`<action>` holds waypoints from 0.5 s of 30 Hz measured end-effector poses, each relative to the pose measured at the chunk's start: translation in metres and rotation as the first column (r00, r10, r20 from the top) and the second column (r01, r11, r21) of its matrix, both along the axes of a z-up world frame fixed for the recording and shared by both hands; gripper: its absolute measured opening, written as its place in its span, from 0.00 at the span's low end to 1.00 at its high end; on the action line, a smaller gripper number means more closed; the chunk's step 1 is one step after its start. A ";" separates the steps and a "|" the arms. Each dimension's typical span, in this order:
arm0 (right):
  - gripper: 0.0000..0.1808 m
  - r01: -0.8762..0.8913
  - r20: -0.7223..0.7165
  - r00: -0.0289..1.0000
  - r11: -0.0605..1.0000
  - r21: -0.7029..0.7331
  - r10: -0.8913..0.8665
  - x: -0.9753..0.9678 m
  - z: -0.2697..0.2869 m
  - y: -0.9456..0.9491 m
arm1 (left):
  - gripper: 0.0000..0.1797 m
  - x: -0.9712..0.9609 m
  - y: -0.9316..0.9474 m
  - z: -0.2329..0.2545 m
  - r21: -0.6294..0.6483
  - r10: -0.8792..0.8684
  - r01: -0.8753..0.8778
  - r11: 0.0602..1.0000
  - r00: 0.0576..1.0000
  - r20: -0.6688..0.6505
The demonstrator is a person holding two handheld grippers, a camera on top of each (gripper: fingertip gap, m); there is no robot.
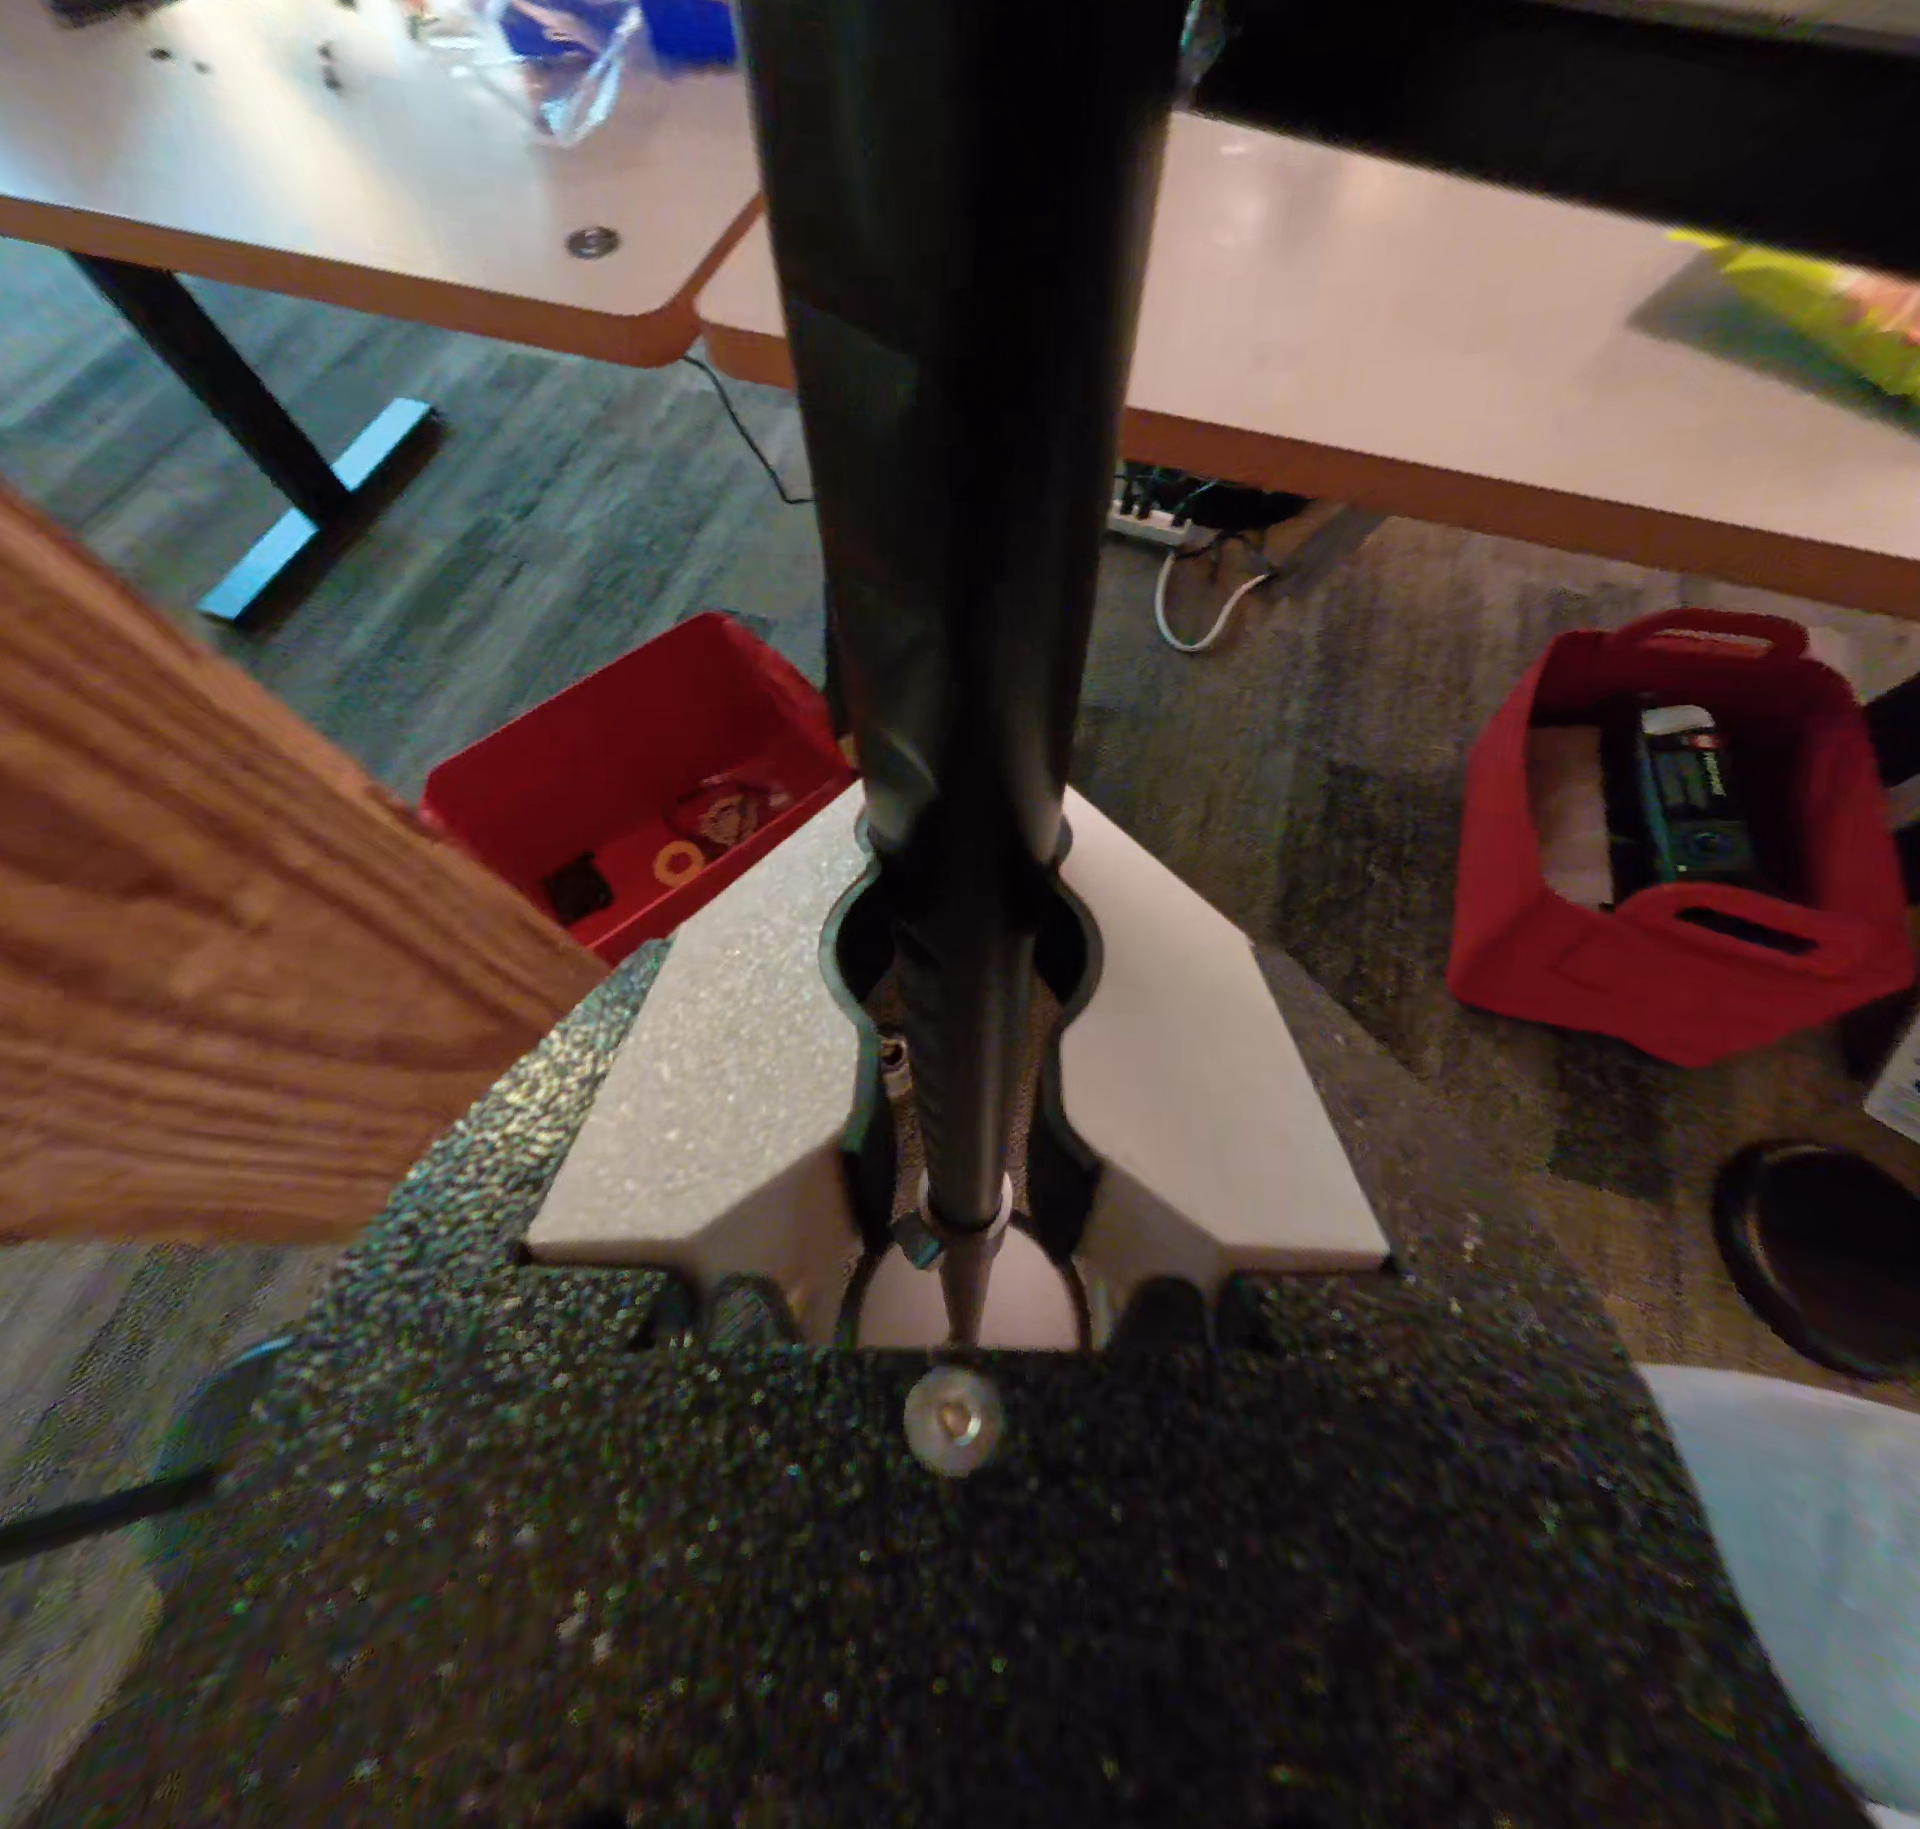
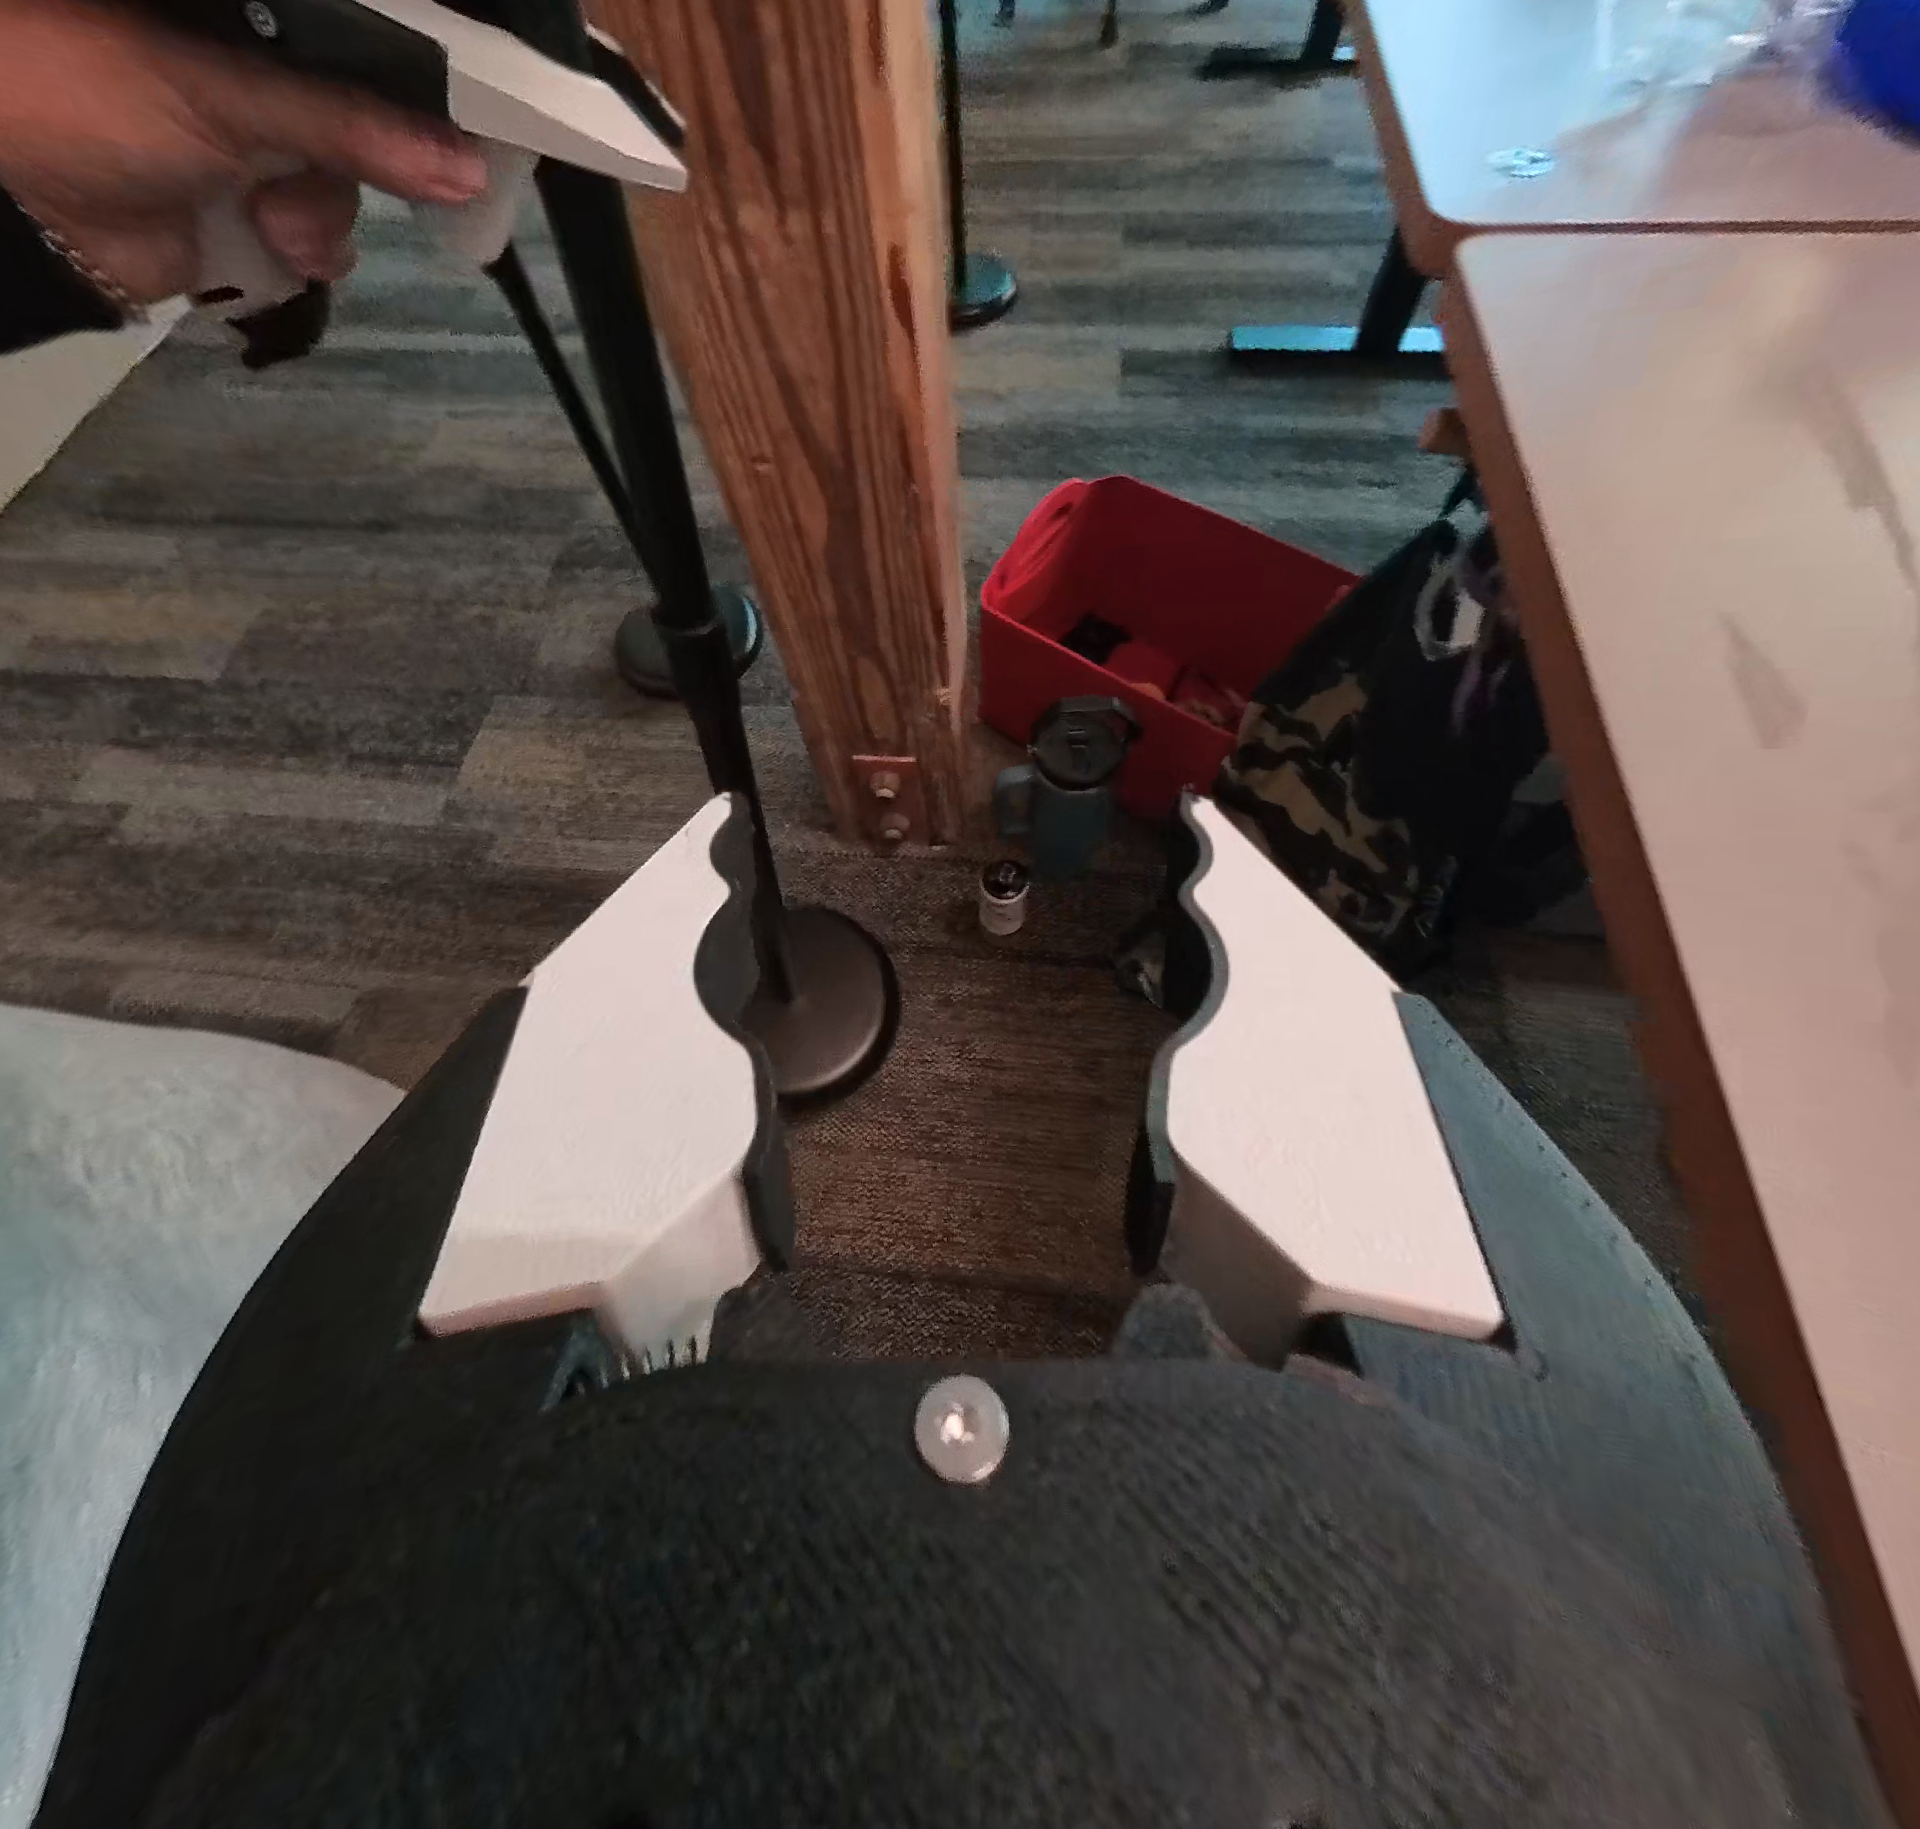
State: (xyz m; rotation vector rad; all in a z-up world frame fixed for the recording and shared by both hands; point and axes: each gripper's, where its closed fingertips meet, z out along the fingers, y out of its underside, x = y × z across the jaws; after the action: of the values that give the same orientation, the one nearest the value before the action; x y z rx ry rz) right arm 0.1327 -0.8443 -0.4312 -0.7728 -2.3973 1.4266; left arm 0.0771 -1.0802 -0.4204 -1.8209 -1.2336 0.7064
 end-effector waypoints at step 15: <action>0.43 0.222 0.086 0.972 0.975 -0.021 -0.219 -0.002 -0.027 0.178 | 0.12 -0.096 0.189 -0.042 0.073 -0.157 0.154 0.985 0.987 0.032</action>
State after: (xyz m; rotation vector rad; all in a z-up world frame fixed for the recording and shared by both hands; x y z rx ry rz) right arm 0.1306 -0.6667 -0.4581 -1.0887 -2.2677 1.3691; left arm -0.0186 -0.8913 -0.4627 -1.8559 -1.1117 0.5372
